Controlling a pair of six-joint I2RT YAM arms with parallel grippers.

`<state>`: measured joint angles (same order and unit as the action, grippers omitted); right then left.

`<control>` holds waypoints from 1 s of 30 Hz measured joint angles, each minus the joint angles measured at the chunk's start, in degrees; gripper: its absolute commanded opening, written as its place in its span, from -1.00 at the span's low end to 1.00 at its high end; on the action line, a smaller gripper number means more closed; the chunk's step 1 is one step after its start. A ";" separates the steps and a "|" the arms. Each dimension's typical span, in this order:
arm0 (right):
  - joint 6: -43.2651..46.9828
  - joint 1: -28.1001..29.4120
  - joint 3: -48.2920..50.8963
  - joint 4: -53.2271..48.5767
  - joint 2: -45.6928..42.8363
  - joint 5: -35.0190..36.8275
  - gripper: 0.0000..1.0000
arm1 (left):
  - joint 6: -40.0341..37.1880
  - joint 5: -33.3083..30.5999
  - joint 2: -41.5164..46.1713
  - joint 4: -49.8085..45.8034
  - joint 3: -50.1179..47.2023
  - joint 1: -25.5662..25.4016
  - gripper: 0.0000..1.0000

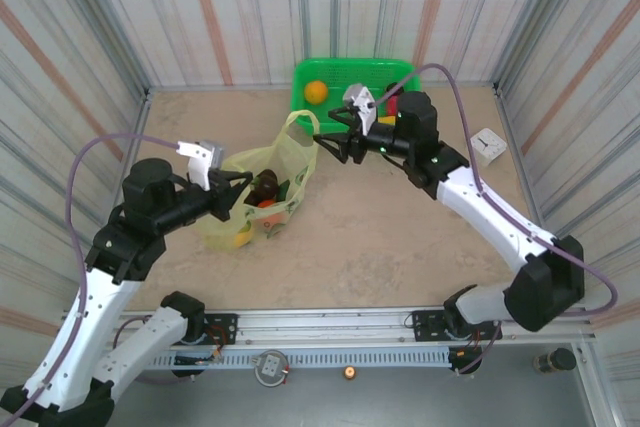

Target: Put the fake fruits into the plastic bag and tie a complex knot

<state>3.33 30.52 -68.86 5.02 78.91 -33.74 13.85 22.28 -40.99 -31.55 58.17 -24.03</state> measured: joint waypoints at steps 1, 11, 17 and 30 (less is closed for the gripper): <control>0.39 0.04 -1.36 -0.09 1.33 -0.42 0.43 | 0.09 0.20 0.09 0.00 0.00 -0.02 -1.00; 2.10 1.73 -11.08 -1.42 9.97 -3.69 -0.61 | 0.17 0.42 0.13 -0.04 0.00 -0.02 -1.00; 0.68 0.98 -17.51 -6.34 11.13 -3.30 -1.00 | 0.63 3.23 -3.10 -1.27 2.89 2.21 -1.00; -10.86 -11.56 -31.76 -28.26 5.20 18.08 -1.00 | 16.09 20.92 -21.24 15.10 18.21 11.56 -1.00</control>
<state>-7.53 18.96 -100.62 -23.24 84.12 -15.66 29.93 43.20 -62.24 -16.45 76.38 -12.47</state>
